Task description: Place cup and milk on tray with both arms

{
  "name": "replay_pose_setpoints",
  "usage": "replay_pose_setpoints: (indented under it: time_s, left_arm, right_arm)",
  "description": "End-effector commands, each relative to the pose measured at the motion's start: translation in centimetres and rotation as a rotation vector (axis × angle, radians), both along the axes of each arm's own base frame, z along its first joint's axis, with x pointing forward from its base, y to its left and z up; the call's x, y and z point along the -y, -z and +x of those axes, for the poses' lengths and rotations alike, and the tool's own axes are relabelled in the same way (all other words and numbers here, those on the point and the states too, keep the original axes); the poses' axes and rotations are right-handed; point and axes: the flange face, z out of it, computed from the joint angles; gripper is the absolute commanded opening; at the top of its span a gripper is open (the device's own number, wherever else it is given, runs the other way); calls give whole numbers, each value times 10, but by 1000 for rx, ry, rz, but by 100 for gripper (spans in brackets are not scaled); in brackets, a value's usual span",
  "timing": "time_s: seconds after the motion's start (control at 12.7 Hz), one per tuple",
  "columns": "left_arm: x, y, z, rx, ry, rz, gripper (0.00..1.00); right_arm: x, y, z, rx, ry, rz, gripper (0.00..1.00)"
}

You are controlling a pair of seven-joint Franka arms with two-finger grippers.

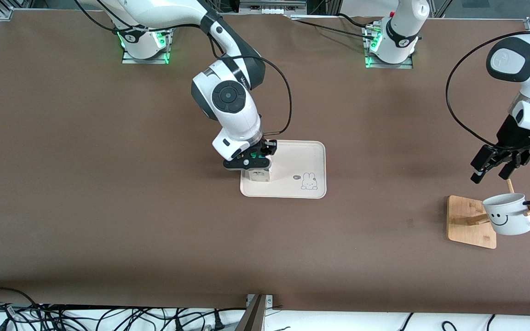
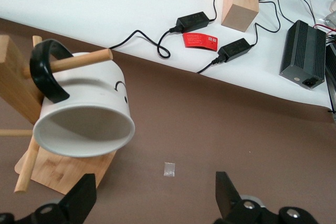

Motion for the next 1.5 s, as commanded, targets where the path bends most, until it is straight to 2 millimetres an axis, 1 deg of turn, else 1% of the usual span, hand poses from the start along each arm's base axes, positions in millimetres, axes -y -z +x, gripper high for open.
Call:
replay_pose_setpoints:
  time_s: [0.0, 0.16, 0.24, 0.32, 0.39, 0.47, 0.55, 0.63, 0.71, 0.87, 0.95, 1.02, 1.1, 1.26, 1.34, 1.42]
  left_arm:
    - [-1, 11, -7, 23, -35, -8, 100]
    - [-2, 20, -4, 37, -46, 8, 100]
    - [-3, 24, -1, 56, -55, 21, 100]
    - [-1, 29, 2, 88, -62, 40, 100]
    - [4, 31, 4, 123, -65, 58, 100]
    - [10, 33, 6, 152, -64, 71, 100]
    - [12, 35, 8, 173, -66, 83, 100]
    - [11, 38, 9, 197, -75, 98, 100]
    - [13, 44, 8, 217, -81, 111, 100]
    - [21, 60, -1, 273, -94, 148, 100]
    - [22, 67, -6, 288, -115, 150, 100]
    - [27, 69, -8, 296, -128, 141, 100]
    - [25, 69, -9, 298, -143, 133, 100]
    - [24, 78, -9, 319, -158, 154, 100]
    - [23, 82, -8, 320, -158, 162, 100]
    - [23, 82, -7, 322, -158, 163, 100]
  right_arm:
    - [-5, 1, 4, 21, 35, -8, 100]
    - [-4, -15, 7, 40, 48, 6, 100]
    - [-3, -29, 11, 58, 56, 21, 100]
    - [2, -46, 16, 76, 83, 35, 100]
    - [14, -68, 24, 102, 104, 41, 100]
    - [29, -99, 31, 130, 117, 46, 100]
    - [57, -115, 41, 122, 132, 10, 100]
    - [84, -138, 48, 120, 97, -14, 100]
    - [114, -156, 55, 112, 41, -36, 100]
    - [179, -182, 63, 50, -33, -97, 100]
    - [206, -193, 64, 33, -64, -111, 100]
    - [232, -204, 65, 20, -91, -122, 100]
    - [253, -213, 64, 8, -118, -131, 100]
    - [293, -228, 57, -29, -136, -116, 100]
    - [311, -231, 56, -41, -149, -118, 100]
    - [334, -240, 55, -45, -168, -113, 100]
